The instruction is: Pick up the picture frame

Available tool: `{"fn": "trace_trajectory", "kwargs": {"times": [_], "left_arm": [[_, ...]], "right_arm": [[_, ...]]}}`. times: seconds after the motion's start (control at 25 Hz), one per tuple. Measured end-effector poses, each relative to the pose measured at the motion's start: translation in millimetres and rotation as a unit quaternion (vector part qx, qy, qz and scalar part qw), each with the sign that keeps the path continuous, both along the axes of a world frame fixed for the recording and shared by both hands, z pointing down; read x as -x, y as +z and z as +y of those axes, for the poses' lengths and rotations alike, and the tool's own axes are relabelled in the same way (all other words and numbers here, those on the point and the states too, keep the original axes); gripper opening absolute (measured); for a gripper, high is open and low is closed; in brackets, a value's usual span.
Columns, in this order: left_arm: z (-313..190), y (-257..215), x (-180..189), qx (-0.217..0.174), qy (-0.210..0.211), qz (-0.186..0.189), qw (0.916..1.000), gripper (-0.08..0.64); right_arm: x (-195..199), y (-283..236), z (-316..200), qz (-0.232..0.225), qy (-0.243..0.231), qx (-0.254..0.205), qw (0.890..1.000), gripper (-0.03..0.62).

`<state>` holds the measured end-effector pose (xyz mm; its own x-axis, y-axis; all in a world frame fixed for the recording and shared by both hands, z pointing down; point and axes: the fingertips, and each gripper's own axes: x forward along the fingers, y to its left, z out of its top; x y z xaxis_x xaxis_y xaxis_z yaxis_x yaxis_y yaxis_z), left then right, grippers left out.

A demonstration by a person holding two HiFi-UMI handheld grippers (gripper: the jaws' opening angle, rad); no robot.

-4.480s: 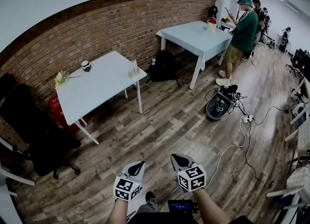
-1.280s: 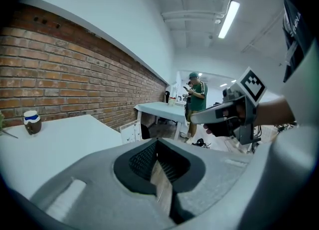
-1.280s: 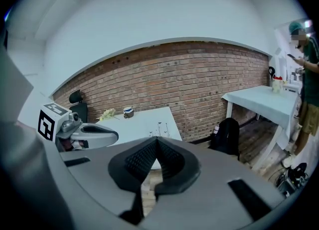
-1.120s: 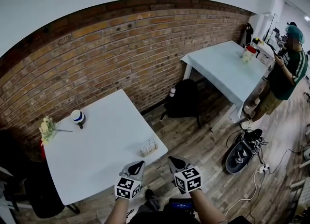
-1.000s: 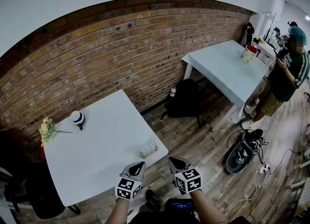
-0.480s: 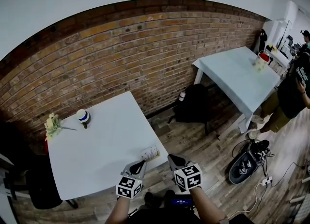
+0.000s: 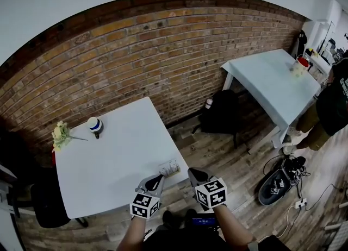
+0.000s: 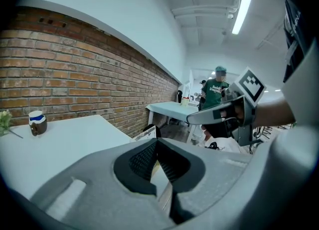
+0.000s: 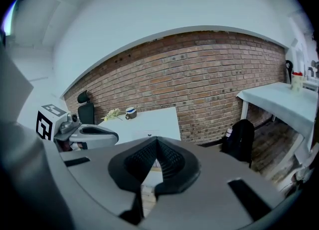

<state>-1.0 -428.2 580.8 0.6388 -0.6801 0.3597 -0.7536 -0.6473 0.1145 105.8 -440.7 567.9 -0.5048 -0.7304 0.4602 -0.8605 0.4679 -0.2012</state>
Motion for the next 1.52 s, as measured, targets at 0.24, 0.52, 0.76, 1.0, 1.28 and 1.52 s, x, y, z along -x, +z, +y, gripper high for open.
{"fn": "trace_trajectory", "kwargs": {"times": [0.24, 0.52, 0.76, 1.0, 1.28, 1.52], "left_arm": [[-0.9, -4.4, 3.0, 0.001, -0.012, 0.018, 0.9998, 0.011], [-8.9, 8.3, 13.7, 0.013, -0.056, 0.021, 0.9981, 0.012], [-16.6, 42.1, 13.3, 0.049, -0.084, 0.011, 0.9952, 0.088], [-26.2, 76.7, 11.0, 0.083, -0.104, 0.001, 0.9911, 0.123], [-30.2, 107.5, 10.6, 0.116, -0.128, -0.017, 0.9847, 0.144], [-35.8, 118.6, 4.7, 0.127, -0.134, -0.018, 0.9826, 0.144]], "right_arm": [[-0.3, 8.1, -4.0, 0.005, -0.014, 0.009, 1.0, 0.006], [1.5, 26.0, -16.6, 0.014, -0.039, 0.02, 0.999, 0.008], [3.2, 53.3, -32.6, 0.025, -0.061, 0.035, 0.997, 0.022], [14.0, 86.2, -47.0, 0.022, -0.096, 0.054, 0.994, 0.091], [28.9, 117.6, -47.9, 0.028, -0.142, 0.079, 0.986, 0.129], [35.2, 133.4, -48.1, 0.028, -0.153, 0.092, 0.984, 0.133]]}}
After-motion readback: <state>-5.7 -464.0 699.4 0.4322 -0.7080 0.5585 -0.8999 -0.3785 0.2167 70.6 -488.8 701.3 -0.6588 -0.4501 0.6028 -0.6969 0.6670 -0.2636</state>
